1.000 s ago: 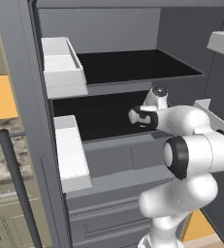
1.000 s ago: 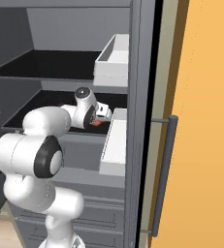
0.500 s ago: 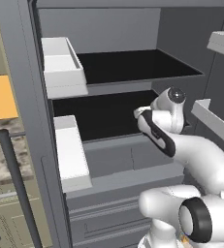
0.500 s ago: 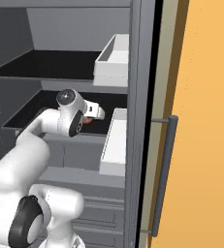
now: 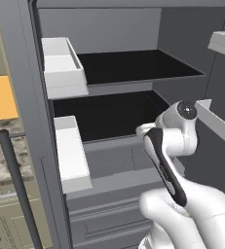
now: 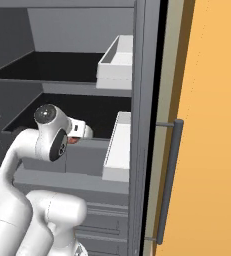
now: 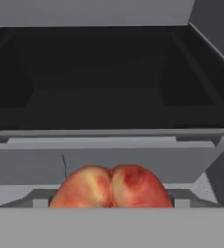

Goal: Open the fridge, remove the peach, avocado, and fish, and place them on any counter.

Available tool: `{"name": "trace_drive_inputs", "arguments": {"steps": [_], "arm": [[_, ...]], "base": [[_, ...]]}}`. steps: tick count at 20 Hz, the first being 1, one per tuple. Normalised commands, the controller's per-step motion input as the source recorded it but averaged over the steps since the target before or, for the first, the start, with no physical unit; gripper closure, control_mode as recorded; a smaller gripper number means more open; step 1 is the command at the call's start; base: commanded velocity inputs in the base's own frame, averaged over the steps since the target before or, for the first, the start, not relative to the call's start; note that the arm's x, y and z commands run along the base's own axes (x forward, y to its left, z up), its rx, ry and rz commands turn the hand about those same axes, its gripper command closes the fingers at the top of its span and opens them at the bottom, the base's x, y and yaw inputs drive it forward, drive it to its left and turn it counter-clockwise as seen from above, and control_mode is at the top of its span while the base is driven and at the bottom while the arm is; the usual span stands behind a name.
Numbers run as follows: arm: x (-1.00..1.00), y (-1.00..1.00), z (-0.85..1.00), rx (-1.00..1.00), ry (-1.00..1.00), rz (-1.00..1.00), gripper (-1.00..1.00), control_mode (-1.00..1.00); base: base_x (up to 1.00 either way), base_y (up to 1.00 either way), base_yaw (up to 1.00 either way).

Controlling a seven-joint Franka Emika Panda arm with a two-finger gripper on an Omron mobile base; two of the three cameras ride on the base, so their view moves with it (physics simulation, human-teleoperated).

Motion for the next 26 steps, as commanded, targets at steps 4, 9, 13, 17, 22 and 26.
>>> {"name": "trace_drive_inputs", "arguments": {"steps": [4,9,13,17,22,26], "arm": [[-0.36,0.12,0.00,0.00,0.02,0.00,1.00,1.00],[0.00,0.00,0.00,0.00,0.00,0.00,1.00,1.00],[0.00,0.00,0.00,0.00,0.00,0.00,1.00,1.00],[0.00,0.00,0.00,0.00,0.00,0.00,1.00,1.00],[0.00,0.00,0.00,0.00,0.00,0.00,1.00,1.00],[0.00,0.00,0.00,0.00,0.00,0.00,1.00,1.00]], "base": [[-0.50,0.01,0.00],[-1.00,0.00,0.00],[-1.00,0.41,0.00],[-1.00,1.00,0.00],[-0.83,1.00,0.00],[-0.32,1.00,0.00]]}}
